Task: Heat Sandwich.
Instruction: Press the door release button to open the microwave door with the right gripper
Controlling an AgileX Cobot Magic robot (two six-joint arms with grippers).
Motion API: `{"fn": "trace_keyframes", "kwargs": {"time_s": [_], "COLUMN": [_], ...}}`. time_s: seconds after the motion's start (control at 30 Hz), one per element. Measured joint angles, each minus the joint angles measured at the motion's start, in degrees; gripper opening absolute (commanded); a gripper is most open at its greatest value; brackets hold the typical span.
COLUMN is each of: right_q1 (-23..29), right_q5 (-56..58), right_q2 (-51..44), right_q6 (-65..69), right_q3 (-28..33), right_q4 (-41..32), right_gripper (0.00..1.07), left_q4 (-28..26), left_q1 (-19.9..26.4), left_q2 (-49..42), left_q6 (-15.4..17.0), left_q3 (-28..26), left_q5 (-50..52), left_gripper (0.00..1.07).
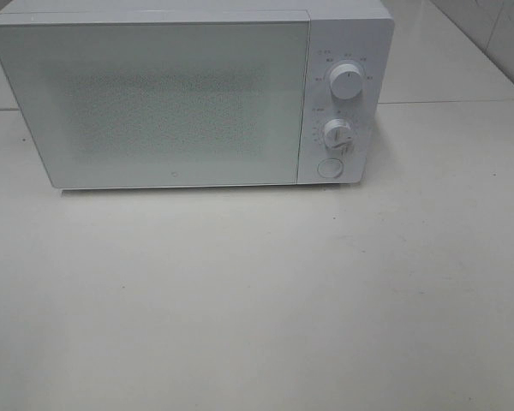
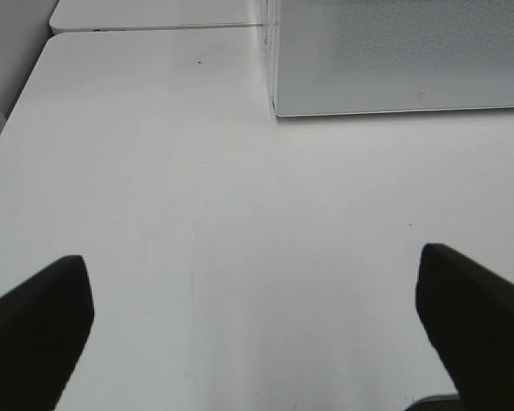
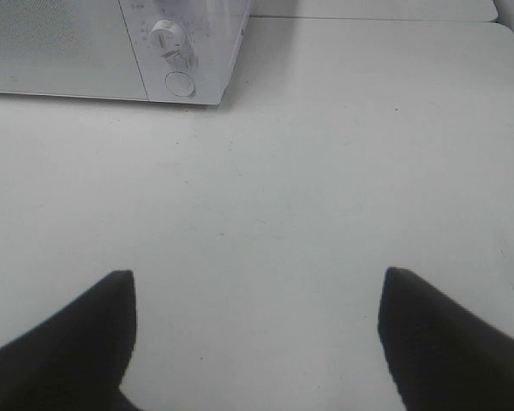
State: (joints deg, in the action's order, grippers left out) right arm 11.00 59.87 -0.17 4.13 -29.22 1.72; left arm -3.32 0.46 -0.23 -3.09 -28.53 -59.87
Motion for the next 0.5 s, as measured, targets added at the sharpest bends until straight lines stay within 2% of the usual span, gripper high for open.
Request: {"fn": "trace_keyframes", "kwargs": {"time_s": [0.5], "right_q1": [0.00], "right_q5": [0.00], "right_q2": [-0.06], "right_q6": [0.00], "right_q3": [0.00], "right_q4": [0.00], "right_gripper": [0.76], "left_q4": [0.00], "left_q1": [0.00], "left_q2": [0.00], "left_q6": [0.00], "left_q3": [0.00], "left_q5": [0.00], "left_gripper": [0.97]}}
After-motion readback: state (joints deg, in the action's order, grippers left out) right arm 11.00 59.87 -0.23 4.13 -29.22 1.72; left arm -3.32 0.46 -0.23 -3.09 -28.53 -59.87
